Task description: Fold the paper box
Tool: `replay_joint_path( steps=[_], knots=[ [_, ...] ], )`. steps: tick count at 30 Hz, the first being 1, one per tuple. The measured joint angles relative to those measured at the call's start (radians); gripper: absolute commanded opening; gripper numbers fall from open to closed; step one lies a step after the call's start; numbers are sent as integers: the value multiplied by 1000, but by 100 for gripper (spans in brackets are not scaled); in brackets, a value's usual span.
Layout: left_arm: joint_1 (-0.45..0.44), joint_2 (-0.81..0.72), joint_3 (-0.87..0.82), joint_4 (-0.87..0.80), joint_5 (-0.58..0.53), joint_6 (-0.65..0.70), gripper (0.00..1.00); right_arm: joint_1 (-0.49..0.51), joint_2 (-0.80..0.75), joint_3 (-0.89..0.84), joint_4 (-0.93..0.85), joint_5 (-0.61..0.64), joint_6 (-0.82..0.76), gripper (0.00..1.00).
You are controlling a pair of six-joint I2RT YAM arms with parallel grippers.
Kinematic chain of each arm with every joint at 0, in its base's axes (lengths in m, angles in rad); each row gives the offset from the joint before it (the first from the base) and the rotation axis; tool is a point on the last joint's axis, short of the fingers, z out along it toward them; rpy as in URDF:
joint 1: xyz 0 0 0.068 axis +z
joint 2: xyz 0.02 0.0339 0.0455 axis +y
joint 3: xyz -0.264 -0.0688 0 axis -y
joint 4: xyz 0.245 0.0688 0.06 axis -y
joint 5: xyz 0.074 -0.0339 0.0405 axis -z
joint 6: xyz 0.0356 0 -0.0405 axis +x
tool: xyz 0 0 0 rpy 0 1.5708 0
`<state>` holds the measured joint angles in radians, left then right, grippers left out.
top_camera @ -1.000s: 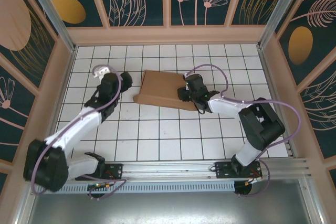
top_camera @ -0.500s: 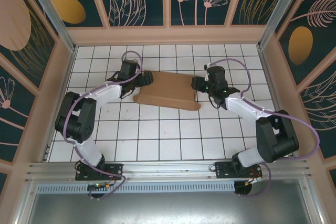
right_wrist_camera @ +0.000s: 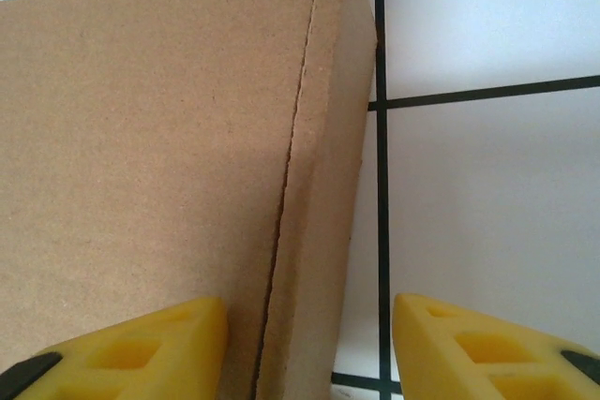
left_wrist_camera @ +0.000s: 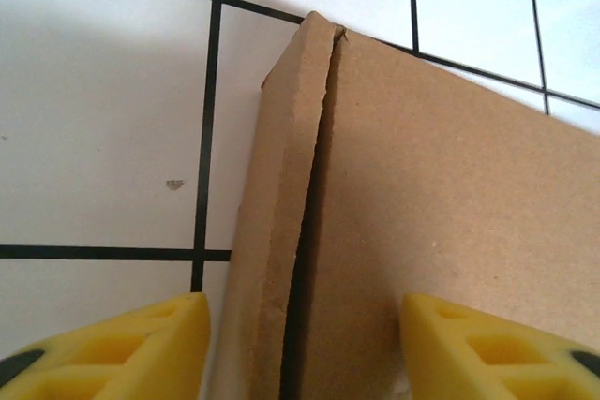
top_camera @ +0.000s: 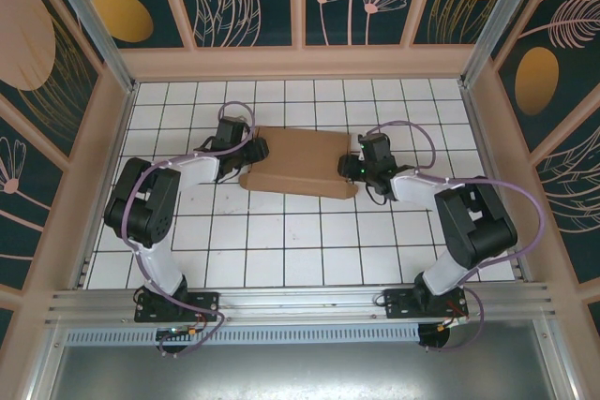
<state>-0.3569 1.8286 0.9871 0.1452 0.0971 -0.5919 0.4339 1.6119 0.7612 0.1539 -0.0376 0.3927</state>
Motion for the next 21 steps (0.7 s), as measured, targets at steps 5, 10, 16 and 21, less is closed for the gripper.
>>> replay_joint_path(
  steps=[5,10,16,21],
  knots=[
    [4,-2,-27,60,11,-11,47,3,2,0,13,23,3,55],
    [3,-5,-17,36,-3,10,50,33,-57,0,-56,120,-87,59],
    [3,-4,30,-48,-22,74,51,176,-195,-13,6,170,-441,63],
    [3,2,59,-97,-27,122,51,302,-197,-19,74,85,-811,70]
  ],
)
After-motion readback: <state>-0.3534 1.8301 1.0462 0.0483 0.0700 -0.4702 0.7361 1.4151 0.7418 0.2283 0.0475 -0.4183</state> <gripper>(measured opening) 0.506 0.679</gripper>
